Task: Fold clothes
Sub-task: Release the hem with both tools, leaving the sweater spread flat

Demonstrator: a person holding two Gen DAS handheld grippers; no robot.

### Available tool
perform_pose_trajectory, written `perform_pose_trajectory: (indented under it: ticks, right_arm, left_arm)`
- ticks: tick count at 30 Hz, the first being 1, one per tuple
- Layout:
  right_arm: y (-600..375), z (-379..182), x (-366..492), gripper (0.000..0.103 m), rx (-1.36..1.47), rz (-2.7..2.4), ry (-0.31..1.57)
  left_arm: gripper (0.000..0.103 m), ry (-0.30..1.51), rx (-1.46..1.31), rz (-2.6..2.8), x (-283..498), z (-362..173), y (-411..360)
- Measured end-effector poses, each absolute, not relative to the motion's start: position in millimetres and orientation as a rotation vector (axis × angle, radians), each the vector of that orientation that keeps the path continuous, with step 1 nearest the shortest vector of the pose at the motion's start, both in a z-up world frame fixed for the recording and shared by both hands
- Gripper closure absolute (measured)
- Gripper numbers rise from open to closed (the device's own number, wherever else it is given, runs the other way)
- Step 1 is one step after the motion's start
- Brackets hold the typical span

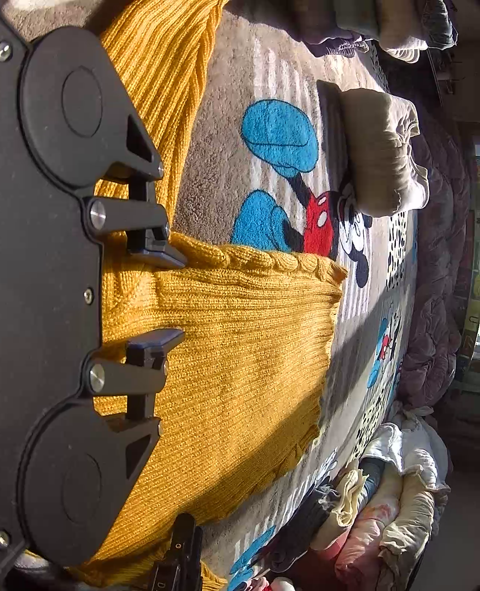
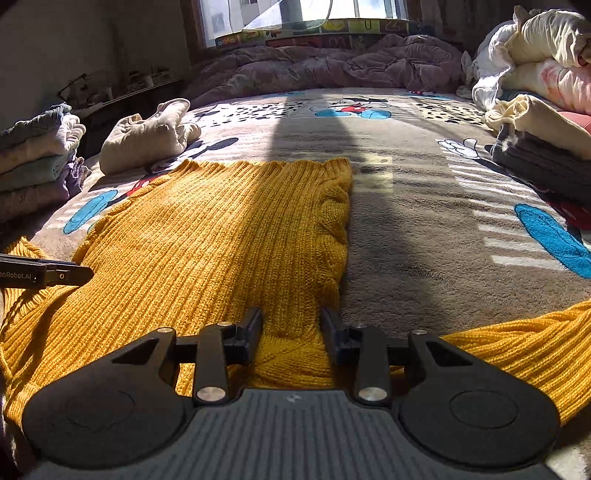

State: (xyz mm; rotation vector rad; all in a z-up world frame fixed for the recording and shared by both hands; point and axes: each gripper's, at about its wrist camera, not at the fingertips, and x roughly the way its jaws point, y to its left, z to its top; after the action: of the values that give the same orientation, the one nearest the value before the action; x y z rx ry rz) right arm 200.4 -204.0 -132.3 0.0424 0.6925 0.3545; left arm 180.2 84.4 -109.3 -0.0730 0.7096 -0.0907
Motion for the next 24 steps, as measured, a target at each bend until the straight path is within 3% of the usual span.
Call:
perform_pose_trajectory:
  ticks: [5, 10, 15, 16, 17, 18, 19, 24]
  right_arm:
    - [-197, -96, 135, 0.066, 0.026, 0.396, 0.494]
    - [-152, -115, 88, 0.066, -0.165, 0.514, 0.476]
    - [-126, -143, 56, 0.063, -0.292, 0.515, 0.468]
    - [-128, -138, 49, 0.064, -0.295, 0.51, 0.447]
    - [-129, -133, 42, 0.064, -0.299, 0.505, 0.424]
    - [-130, -128, 35, 0.056, -0.303, 0.5, 0.4]
    - [-130, -135, 41, 0.052, -0.312, 0.482, 0.479]
    - [-142, -135, 39, 0.051, -0.245, 0.498, 0.548]
  left_arm:
    - [0.069, 0.628, -0.039, -0.112, 130, -94, 68]
    - [0.068, 0.7, 0.026, -0.154, 101, -126, 45]
    - [0.067, 0.567, 0.184, -0.119, 72, -127, 22]
    - [0.064, 0.544, 0.166, -0.145, 65, -124, 23]
    - [0.051, 0.541, 0.165, -0.173, 58, -126, 21]
    - [0.045, 0.592, 0.189, -0.173, 59, -135, 17]
    - [0.045, 0.612, 0.196, -0.172, 60, -143, 16]
    - [0.042, 0.646, 0.166, -0.183, 61, -142, 19]
